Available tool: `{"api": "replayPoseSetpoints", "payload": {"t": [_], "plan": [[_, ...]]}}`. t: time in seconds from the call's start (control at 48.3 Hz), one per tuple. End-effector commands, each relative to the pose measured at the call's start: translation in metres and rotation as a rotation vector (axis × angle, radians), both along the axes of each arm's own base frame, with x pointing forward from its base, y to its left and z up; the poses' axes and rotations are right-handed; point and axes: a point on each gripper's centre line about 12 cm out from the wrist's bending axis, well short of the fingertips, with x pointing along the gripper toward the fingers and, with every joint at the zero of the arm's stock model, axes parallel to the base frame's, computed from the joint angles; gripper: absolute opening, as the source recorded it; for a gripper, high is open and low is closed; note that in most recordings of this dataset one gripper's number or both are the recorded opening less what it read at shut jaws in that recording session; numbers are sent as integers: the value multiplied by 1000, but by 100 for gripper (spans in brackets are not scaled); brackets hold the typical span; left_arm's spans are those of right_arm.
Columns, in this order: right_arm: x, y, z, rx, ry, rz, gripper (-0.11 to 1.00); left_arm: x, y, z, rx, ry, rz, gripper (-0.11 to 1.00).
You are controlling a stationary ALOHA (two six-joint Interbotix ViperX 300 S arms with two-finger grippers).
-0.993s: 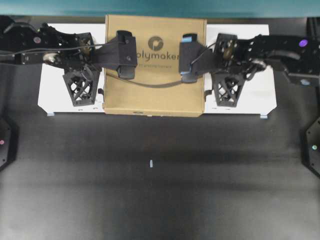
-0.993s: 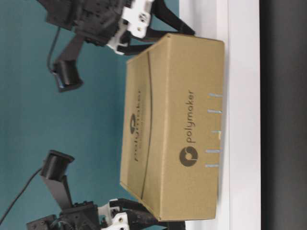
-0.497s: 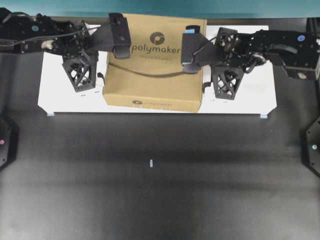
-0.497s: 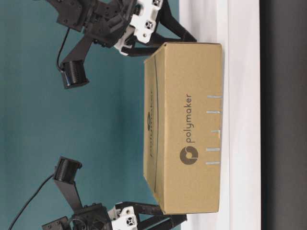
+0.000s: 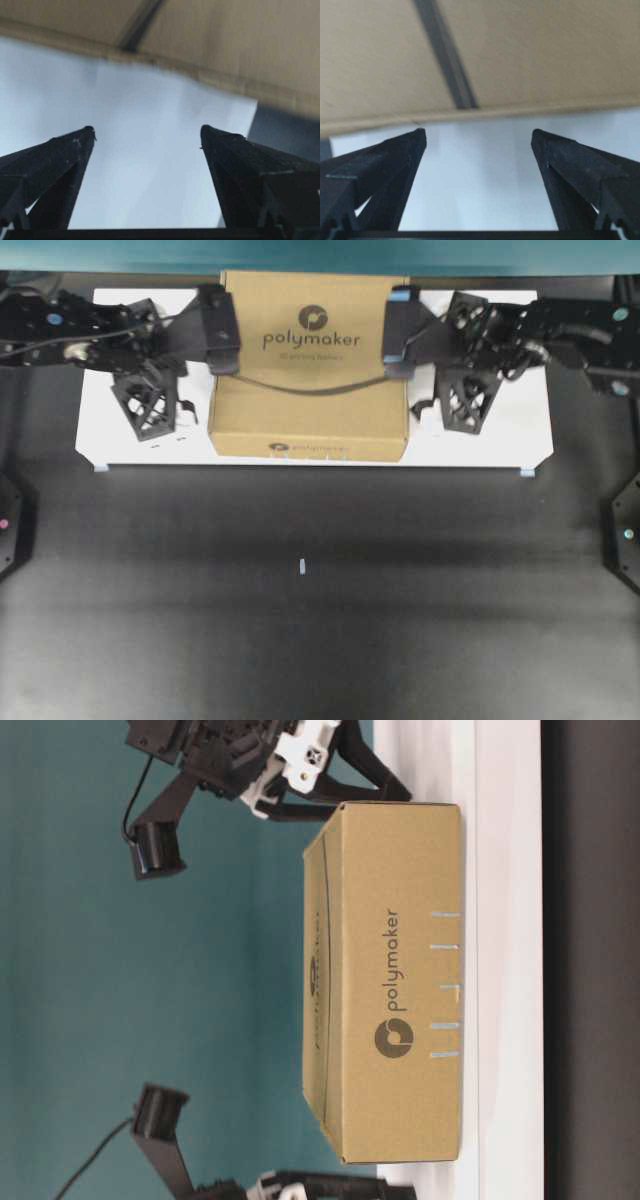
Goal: Place the cardboard box on the stand after clamping it between your arms.
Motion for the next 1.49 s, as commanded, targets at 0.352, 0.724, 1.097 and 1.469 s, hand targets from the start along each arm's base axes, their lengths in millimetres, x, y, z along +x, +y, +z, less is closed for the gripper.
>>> {"api": "replayPoseSetpoints", "payload": {"t": [0.352, 0.724, 1.097, 1.469], "plan": [[-51, 20, 38, 33, -148, -117, 82, -48, -21, 50, 72, -180, 18, 83], [-94, 70, 86, 87, -573, -135, 81, -92, -76, 94, 138, -555, -92, 81], [-132, 112, 97, 146, -754, 12, 81, -118, -124, 106, 52, -766, -248, 74], [-163, 130, 93, 197, -843, 93, 78, -127, -138, 114, -10, -944, -284, 71]]}}
